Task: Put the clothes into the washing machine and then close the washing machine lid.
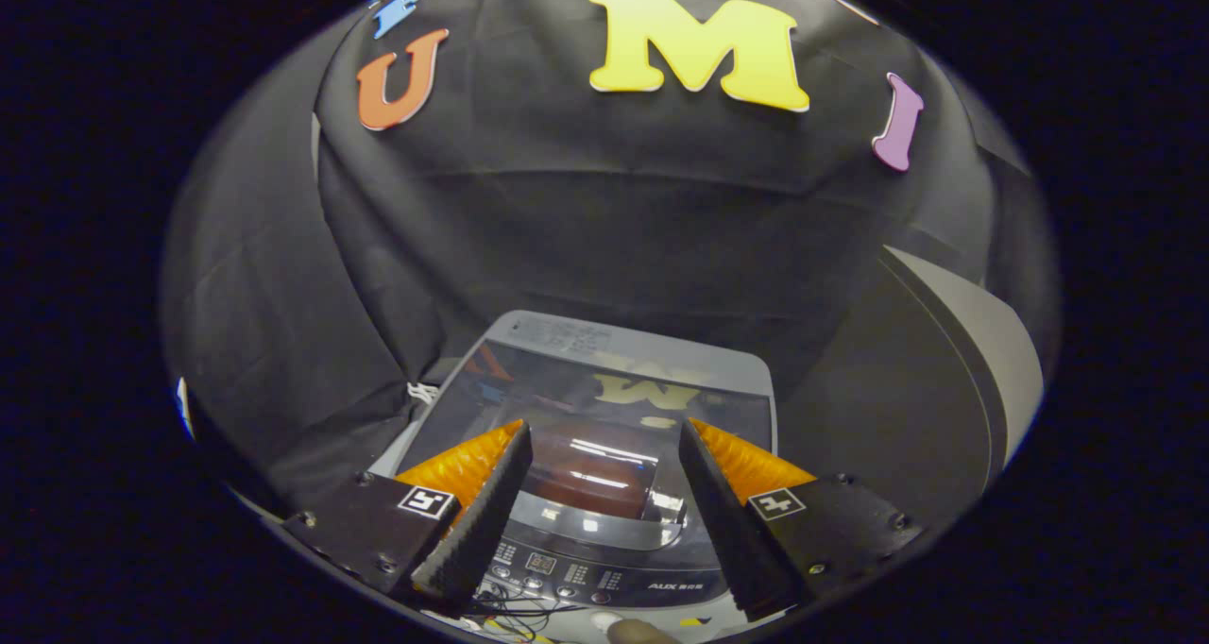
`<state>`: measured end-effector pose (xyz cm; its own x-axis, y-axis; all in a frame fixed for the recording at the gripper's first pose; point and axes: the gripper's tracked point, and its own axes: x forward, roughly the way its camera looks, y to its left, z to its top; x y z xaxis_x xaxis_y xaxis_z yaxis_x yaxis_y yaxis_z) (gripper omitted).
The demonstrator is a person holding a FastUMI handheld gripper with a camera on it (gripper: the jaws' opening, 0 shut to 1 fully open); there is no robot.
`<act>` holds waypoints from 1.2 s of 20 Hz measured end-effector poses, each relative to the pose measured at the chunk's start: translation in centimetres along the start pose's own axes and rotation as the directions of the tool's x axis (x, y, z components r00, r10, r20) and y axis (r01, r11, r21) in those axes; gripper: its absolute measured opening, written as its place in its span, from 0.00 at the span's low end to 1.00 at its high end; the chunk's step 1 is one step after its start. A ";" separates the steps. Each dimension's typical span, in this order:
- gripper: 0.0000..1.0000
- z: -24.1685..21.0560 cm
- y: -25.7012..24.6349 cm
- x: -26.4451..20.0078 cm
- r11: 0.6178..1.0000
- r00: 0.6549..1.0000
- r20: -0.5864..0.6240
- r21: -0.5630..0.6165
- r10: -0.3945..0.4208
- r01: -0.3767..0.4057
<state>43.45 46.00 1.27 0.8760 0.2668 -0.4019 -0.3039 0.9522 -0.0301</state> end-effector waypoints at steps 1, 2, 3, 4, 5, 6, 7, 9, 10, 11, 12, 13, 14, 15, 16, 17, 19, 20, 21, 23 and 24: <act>0.98 0.4 -0.1 -1.6 1.000 1.000 0.024 -0.001 0.010 -0.010; 0.98 1.0 -0.4 -3.5 1.000 0.998 0.058 0.004 0.018 -0.019; 0.98 2.0 -0.8 -5.8 1.000 0.995 0.097 0.009 0.025 -0.026; 0.98 2.9 -1.4 -8.5 1.000 0.990 0.139 0.016 0.023 -0.026; 0.98 3.6 -1.9 -11.5 0.999 0.983 0.185 0.019 0.024 -0.028; 0.98 4.4 -2.6 -14.5 1.000 0.972 0.236 0.024 0.014 -0.020; 0.98 5.1 -3.8 -17.4 0.999 0.958 0.288 0.033 0.003 -0.013; 0.98 6.2 -5.4 -23.0 0.998 0.922 0.387 0.056 -0.017 -0.005; 0.98 6.3 -6.3 -25.7 0.997 0.904 0.427 0.074 -0.029 -0.003; 0.98 6.5 -7.4 -28.3 0.996 0.883 0.467 0.090 -0.040 -0.002; 0.98 6.6 -8.5 -30.9 0.995 0.864 0.501 0.100 -0.050 -0.001; 0.98 6.4 -9.8 -33.1 0.994 0.847 0.528 0.110 -0.065 0.007; 0.98 6.0 -11.3 -35.0 0.992 0.836 0.542 0.125 -0.089 0.024; 0.99 5.0 -12.9 -36.6 0.989 0.827 0.550 0.143 -0.115 0.042; 0.99 4.1 -14.5 -37.9 0.985 0.820 0.554 0.161 -0.142 0.062; 0.99 3.0 -15.9 -38.9 0.981 0.816 0.554 0.177 -0.166 0.079; 0.99 -0.1 -19.1 -40.9 0.973 0.813 0.543 0.195 -0.213 0.125; 0.99 -1.7 -21.0 -41.8 0.966 0.812 0.528 0.203 -0.246 0.160; 0.99 -3.4 -22.6 -42.4 0.962 0.811 0.522 0.204 -0.264 0.182; 0.99 -6.9 -24.8 -43.3 0.959 0.807 0.520 0.198 -0.279 0.204; 0.99 -8.7 -26.0 -43.6 0.955 0.803 0.519 0.195 -0.294 0.224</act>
<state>9.88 8.27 11.63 0.9869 0.0114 0.1608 -0.0213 0.9980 0.0599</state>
